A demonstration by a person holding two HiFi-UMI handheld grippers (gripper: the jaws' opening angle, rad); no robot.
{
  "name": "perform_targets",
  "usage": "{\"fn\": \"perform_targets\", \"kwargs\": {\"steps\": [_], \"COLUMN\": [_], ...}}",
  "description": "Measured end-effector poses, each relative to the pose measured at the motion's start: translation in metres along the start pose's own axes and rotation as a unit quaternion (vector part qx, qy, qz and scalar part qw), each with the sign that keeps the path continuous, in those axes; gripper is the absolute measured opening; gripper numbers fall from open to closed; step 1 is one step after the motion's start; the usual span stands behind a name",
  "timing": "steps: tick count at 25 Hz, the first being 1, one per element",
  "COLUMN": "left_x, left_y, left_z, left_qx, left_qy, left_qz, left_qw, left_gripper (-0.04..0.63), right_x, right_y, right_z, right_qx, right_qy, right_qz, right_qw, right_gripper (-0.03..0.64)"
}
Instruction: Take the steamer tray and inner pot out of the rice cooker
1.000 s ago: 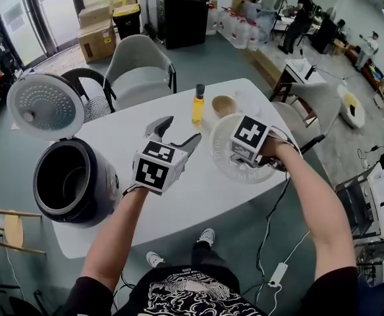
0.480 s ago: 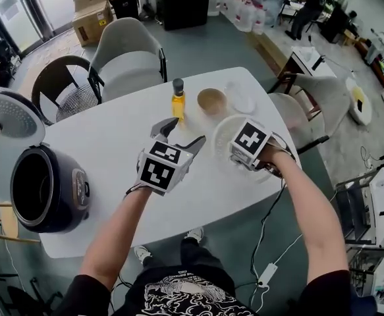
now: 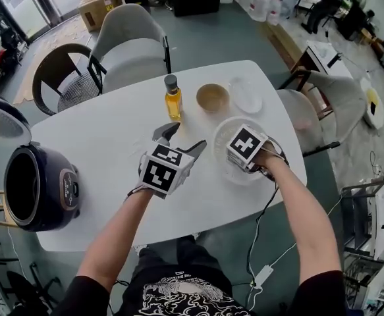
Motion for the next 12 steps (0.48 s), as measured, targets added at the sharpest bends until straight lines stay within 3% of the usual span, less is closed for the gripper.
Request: {"fn": "perform_targets", "kwargs": {"steps": [12], "left_x": [-0.007], "left_y": [0.018], "left_z": [0.000], "left_qx": [-0.011], "left_qy": [-0.005], "left_qz": [0.015], "left_qw": [0.9998], "left_gripper": [0.348], "right_x": [0.009], "right_y": [0.018], "right_z": [-0.003], "right_qx": [-0.007], "right_qy": [-0.013], "right_qz": [0.015], "right_qw": [1.000], "right_gripper": [0.272]}}
Point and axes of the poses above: the fingertips, and each gripper's own axes: y forward along the fingers, x to its right, z out of its top, the point moved 8 cm from there along -y, backward along the fingers, and after that the axes turned 9 degrees about x, right-handed, at the moved point
